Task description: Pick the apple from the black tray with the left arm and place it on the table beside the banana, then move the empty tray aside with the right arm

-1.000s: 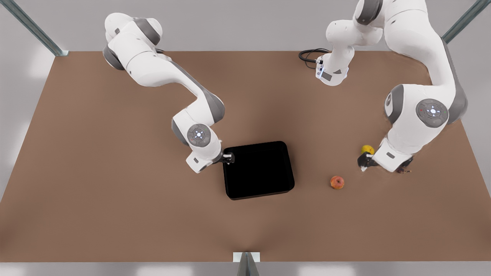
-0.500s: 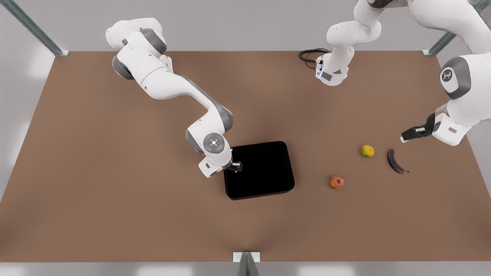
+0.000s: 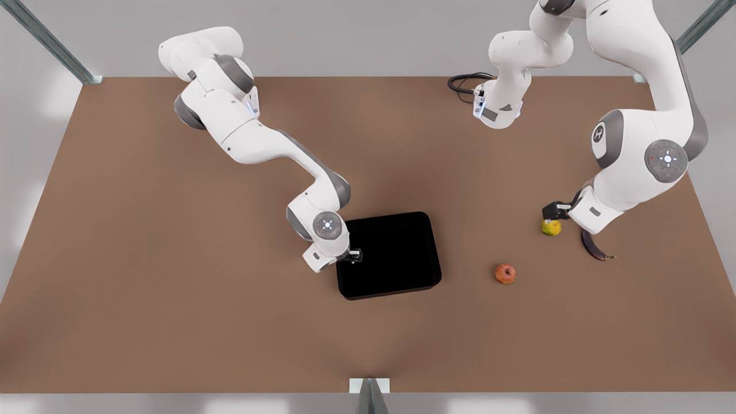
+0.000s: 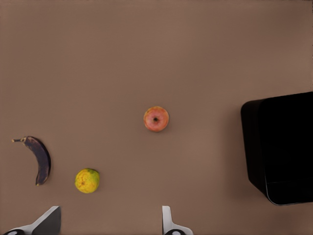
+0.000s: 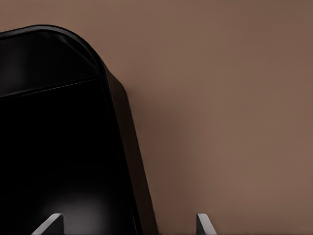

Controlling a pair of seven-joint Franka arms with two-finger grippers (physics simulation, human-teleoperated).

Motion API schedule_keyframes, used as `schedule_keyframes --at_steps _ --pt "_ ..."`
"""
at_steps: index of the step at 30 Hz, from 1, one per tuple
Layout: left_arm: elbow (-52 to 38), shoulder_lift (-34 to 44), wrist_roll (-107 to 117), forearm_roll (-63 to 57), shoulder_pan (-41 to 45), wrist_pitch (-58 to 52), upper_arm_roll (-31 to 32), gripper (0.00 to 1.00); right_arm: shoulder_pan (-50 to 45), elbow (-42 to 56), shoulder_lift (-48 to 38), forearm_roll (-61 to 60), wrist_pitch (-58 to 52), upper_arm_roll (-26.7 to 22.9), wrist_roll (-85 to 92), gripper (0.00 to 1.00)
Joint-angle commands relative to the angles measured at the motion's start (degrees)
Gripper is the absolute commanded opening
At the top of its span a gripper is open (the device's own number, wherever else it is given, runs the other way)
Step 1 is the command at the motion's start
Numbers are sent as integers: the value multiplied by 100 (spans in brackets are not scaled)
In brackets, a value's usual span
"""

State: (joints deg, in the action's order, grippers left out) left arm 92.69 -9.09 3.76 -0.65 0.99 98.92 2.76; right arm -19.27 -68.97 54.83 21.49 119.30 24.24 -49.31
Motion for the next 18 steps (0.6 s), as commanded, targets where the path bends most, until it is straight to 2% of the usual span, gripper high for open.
schedule_keyframes --at_steps 1,12,13,17,18 --pt "4 22 72 3 -11 207 -12 100 3 -64 10 13 374 2 115 100" --pt "-58 22 63 3 -11 75 -12 100 134 -134 89 -13 401 -7 308 95" --pt "-58 22 72 4 -11 5 -12 100 134 -134 89 -13 401 -7 308 89" --pt "-58 22 72 -5 -11 5 -12 100 135 -143 89 -13 401 -7 326 76" --pt "-58 13 72 -14 -11 5 -12 100 143 -143 89 -31 401 -7 431 70"
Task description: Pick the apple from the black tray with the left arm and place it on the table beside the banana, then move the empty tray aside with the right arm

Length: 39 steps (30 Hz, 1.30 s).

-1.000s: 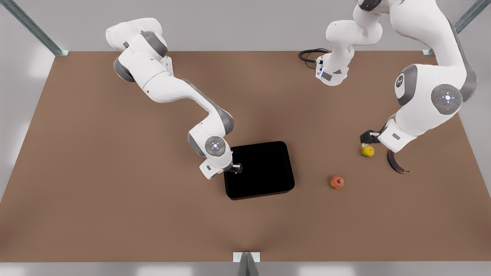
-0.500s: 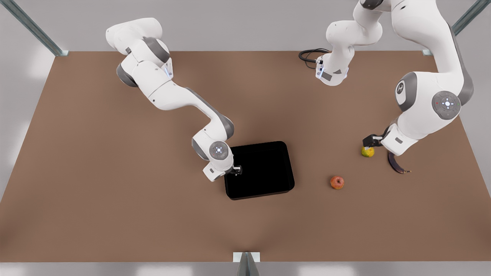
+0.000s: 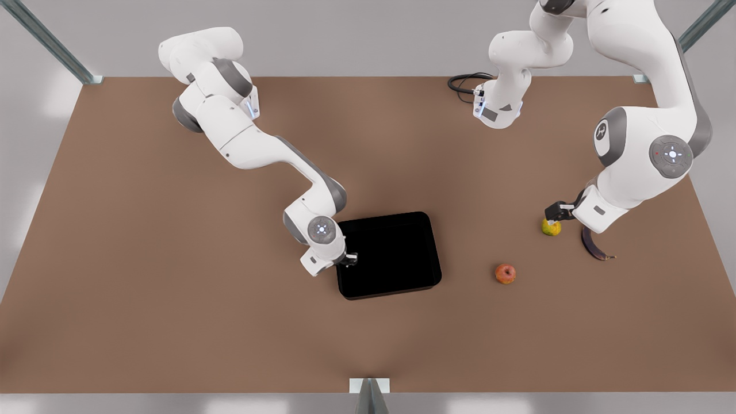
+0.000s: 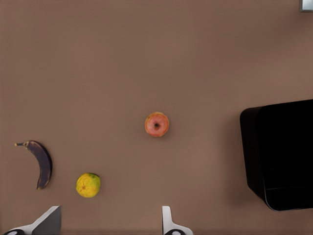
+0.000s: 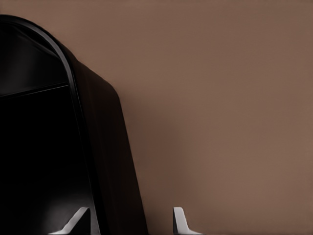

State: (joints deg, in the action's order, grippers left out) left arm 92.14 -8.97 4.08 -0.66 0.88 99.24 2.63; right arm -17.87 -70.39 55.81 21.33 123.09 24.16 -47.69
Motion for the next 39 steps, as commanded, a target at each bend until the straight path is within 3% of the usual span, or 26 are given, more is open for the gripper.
schedule_keyframes --at_steps 1,9,19,24,34,39 --pt "-3 9 40 -13 0 -27 1 100 3 -1 -9 -6 22 1 269 63" --pt "-3 0 40 -31 8 -27 10 100 38 -10 0 -33 13 1 550 23" --pt "-3 -9 49 -40 17 -27 19 100 47 8 -114 -33 -57 45 541 16" --pt "-3 -9 49 -40 17 -27 19 100 223 25 -624 -50 -751 282 884 15" --pt "6 -9 128 -48 26 -27 28 100 1796 25 -1318 -841 -2448 265 4592 15" --pt "6 -9 128 -48 35 -27 28 100 2174 122 -1301 -841 -2378 -455 6737 15"
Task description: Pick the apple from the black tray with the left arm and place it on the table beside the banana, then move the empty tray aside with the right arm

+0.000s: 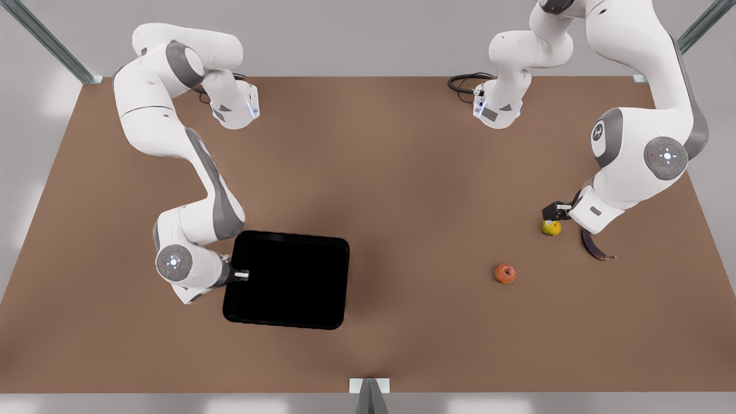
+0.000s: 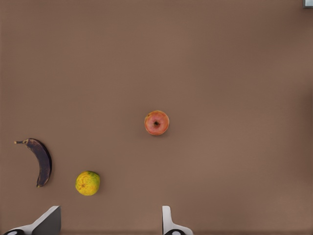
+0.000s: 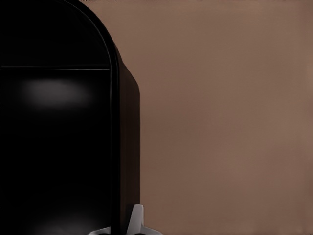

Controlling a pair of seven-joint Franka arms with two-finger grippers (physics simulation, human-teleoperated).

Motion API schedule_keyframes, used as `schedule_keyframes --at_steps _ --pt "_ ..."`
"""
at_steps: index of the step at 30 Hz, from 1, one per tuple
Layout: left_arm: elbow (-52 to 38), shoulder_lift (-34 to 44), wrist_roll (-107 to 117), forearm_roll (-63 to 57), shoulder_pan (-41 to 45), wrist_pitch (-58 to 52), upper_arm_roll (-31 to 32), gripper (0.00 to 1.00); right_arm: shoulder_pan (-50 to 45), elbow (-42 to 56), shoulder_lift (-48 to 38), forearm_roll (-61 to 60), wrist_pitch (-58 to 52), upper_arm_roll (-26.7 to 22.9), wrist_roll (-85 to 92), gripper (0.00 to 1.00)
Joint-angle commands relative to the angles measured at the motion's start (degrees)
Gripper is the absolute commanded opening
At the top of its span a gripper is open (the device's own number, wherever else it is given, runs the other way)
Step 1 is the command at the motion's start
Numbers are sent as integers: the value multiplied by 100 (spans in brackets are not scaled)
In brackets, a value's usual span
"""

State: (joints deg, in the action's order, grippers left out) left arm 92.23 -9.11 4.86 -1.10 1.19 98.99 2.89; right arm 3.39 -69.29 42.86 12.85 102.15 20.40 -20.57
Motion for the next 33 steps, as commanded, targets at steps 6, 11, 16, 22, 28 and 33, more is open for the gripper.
schedule_keyframes --at_steps 6,11,16,22,28,33 --pt "6 6 76 -5 4 -3 1 100 57 74 90 -898 95 -1574 6424 15" --pt "-3 6 94 -5 4 -3 1 100 48 73 504 -1039 631 -1944 6663 15" --pt "-12 -12 94 -5 4 -3 1 100 48 65 697 -1092 877 -2040 6426 87" --pt "-381 -214 59 22 13 -143 1 100 -154 74 -972 -1074 -660 -1592 5503 100" --pt "-372 -223 32 -14 4 -161 1 100 -216 -322 -1984 -1013 -2102 -1100 3376 100" --pt "-372 -223 32 -66 13 -161 1 100 -225 -322 -1948 -898 -2093 -1091 3218 100"
